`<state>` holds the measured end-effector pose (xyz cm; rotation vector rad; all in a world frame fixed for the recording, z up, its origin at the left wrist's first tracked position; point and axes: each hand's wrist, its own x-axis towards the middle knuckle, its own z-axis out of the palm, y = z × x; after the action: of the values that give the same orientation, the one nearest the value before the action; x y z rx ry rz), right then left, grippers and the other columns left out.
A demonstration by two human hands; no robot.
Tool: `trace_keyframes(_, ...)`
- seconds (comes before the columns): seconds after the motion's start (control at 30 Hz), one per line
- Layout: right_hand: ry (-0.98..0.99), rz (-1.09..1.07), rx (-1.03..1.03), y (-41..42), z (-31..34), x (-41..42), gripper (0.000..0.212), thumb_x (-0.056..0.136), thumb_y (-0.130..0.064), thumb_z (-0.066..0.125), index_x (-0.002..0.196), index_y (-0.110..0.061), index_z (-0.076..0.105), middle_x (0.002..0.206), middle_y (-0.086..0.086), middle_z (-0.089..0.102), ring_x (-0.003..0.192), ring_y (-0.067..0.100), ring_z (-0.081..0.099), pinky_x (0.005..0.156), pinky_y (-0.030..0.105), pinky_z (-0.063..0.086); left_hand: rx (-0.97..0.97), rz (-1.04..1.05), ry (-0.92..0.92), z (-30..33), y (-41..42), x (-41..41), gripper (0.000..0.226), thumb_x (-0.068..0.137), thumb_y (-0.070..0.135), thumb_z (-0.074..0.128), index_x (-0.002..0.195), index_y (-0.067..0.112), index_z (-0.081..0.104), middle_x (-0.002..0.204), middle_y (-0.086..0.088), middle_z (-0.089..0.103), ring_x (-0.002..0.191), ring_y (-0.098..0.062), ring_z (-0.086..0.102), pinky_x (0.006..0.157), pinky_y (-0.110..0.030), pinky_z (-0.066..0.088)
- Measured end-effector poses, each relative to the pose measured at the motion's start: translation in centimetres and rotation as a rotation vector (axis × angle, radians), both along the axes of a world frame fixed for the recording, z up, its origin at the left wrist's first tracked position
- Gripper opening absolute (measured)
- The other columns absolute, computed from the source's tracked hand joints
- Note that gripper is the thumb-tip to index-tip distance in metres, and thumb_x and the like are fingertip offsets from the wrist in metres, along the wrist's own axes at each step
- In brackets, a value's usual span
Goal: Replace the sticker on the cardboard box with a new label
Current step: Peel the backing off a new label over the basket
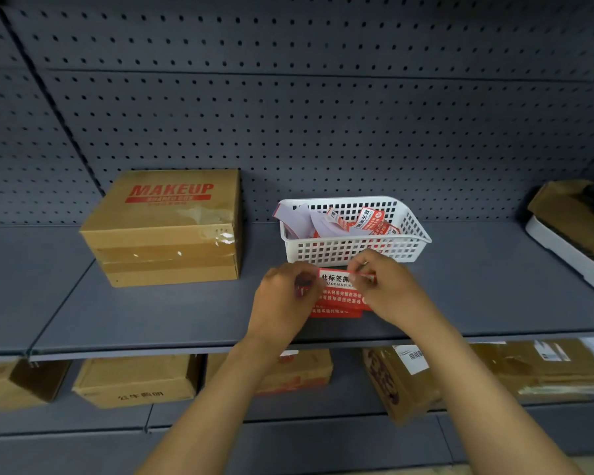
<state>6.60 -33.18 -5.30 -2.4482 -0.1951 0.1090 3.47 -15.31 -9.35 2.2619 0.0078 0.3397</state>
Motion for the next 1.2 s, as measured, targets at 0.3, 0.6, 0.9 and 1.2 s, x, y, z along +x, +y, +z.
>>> trace_keyframes(0.3,-0.147,0.085,0.175,0.2,5.9,-0.7,0.020,0.099,-0.023,0.062,0.087,-0.038,0.061,0.106,-0.006,0.069,0.095,0.013,0.066,0.071,0.029,0.054,-0.688,-0.133,0.120,6.7,1.3,-1.0,0.016,0.096,0.015,0.060,0.093,0.019,0.076,0.076,0.006,0.078,0.069,-0.003,0.072,0.066,-0.014,0.054)
trace_keyframes(0.6,-0.512,0.006,0.115,1.8,8.6,-1.9,0.016,0.087,-0.030,0.076,0.099,-0.034,0.067,0.110,-0.010,0.051,0.115,0.012,0.041,0.095,0.027,0.034,-0.763,-0.151,0.049,9.6,2.6,-1.8,0.014,0.094,0.011,0.063,0.090,0.014,0.077,0.079,-0.006,0.078,0.067,-0.013,0.071,0.062,-0.023,0.055)
trace_keyframes(0.9,-0.665,0.151,0.313,4.2,9.1,-2.6,0.008,0.083,-0.021,0.080,0.089,-0.025,0.079,0.083,-0.011,0.072,0.074,0.008,0.068,0.068,0.011,0.050,-0.830,-0.191,-0.075,10.8,2.4,-2.1,0.015,0.094,0.008,0.062,0.090,0.015,0.076,0.074,-0.002,0.076,0.072,-0.011,0.071,0.074,-0.026,0.059)
trace_keyframes(1.2,-0.664,0.185,0.417,4.6,9.2,-2.9,0.011,0.089,-0.021,0.074,0.096,-0.025,0.081,0.085,-0.011,0.077,0.081,0.005,0.072,0.072,0.016,0.055,-0.941,-0.208,-0.054,12.0,2.9,-2.2,0.015,0.092,0.007,0.062,0.095,0.006,0.076,0.084,-0.014,0.078,0.079,-0.021,0.076,0.069,-0.022,0.057)
